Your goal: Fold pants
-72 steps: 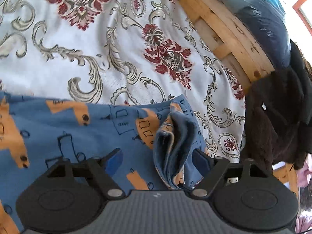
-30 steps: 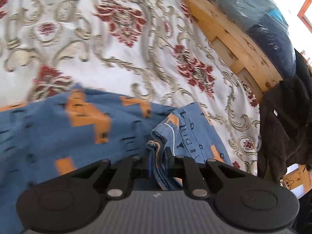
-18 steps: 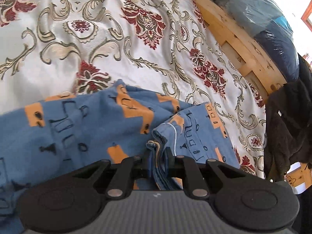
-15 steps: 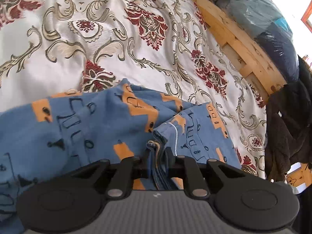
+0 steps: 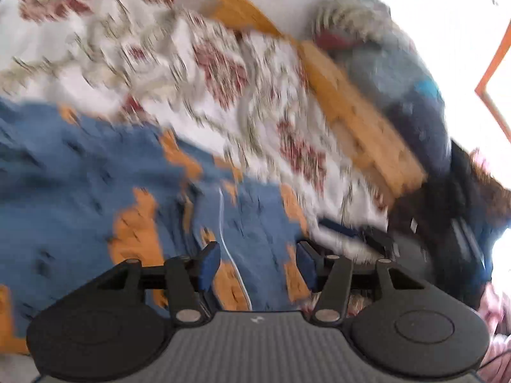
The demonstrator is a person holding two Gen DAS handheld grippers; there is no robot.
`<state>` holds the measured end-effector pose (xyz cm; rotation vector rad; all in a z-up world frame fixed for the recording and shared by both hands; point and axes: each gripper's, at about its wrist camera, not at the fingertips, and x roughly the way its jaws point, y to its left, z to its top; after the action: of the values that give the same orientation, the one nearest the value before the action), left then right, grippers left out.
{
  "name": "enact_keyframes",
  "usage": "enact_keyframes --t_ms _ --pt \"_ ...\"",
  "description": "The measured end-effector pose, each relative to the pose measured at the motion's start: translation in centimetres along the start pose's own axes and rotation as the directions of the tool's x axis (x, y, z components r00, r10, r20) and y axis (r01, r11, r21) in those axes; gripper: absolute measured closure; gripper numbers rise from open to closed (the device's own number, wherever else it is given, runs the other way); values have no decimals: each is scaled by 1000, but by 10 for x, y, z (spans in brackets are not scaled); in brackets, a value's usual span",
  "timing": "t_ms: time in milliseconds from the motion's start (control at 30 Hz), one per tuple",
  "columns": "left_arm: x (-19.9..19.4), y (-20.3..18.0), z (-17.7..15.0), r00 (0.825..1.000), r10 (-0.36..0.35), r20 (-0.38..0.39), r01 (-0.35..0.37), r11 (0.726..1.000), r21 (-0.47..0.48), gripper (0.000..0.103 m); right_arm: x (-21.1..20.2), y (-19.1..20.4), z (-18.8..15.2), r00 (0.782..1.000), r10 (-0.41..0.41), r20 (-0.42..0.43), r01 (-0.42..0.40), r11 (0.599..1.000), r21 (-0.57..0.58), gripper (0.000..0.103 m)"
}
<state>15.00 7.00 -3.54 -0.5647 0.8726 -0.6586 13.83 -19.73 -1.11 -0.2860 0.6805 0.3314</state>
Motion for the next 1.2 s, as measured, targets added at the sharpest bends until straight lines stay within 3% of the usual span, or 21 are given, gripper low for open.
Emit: enact_keyframes --t_ms 67,100,133,167,267,367,433,500,533,600,633,700,733,767,800,833,933,1000,1033,1100,1200 --pt "16 -1 -6 997 57 -55 -55 998 28 50 15 -13 -6 999 -8 -34 10 998 55 45" --pt "18 0 -8 995 83 -64 -80 996 43 58 21 -18 -10 999 -8 -49 12 997 78 44" --pt "19 1 -9 994 94 -62 -91 994 56 62 26 -20 -14 998 -17 -58 22 996 85 38" --pt "17 3 -9 994 90 -61 -87 995 53 62 28 -20 -18 998 -29 -54 33 996 84 31" --pt "6 13 -10 996 73 -54 -74 997 -2 62 23 -24 -22 998 -39 -40 43 994 100 26" --pt "-23 5 -16 979 203 -1 -203 979 8 40 9 -23 -13 997 -75 3 74 994 76 20" --pt "-53 -6 -25 966 244 90 -247 969 28 13 5 -19 1 999 -16 49 14 998 54 14" --pt "-84 -17 -39 931 303 202 -316 948 34 2 12 -8 22 993 100 69 -100 995 4 14" --pt "-95 -21 -44 906 347 243 -362 932 20 2 17 -3 32 985 156 70 -155 988 -12 14" --pt "-111 -20 -52 859 425 286 -435 900 -32 1 35 9 58 946 320 52 -320 947 -5 15" --pt "-115 -18 -55 842 452 294 -453 889 -69 1 47 16 71 906 423 32 -423 906 22 16" --pt "-122 -8 -56 829 469 305 -452 883 -130 1 72 30 90 804 595 -12 -592 801 87 17" --pt "-123 -3 -54 824 480 302 -453 877 -159 1 89 39 98 737 673 -61 -662 738 132 18" --pt "-124 1 -54 819 487 302 -452 873 -181 1 100 48 104 699 710 -89 -692 702 166 20" --pt "-125 6 -52 817 490 305 -450 872 -194 0 112 55 108 677 728 -107 -704 684 190 22" --pt "-123 8 -51 812 497 305 -455 867 -202 0 123 60 111 678 724 -123 -698 688 200 24" --pt "-117 14 -46 793 532 298 -492 847 -202 0 162 58 118 743 657 -131 -604 741 292 37" --pt "-111 16 -46 776 562 285 -526 827 -196 0 187 36 118 746 663 -69 -567 685 457 45" --pt "-109 15 -46 771 571 282 -540 821 -184 0 196 24 118 763 646 -38 -535 663 524 45" --pt "-109 14 -47 765 579 282 -557 815 -160 0 202 13 120 801 598 -30 -495 688 530 45" --pt "-111 14 -49 757 584 293 -558 811 -175 0 188 19 128 826 562 -36 -490 749 447 39"
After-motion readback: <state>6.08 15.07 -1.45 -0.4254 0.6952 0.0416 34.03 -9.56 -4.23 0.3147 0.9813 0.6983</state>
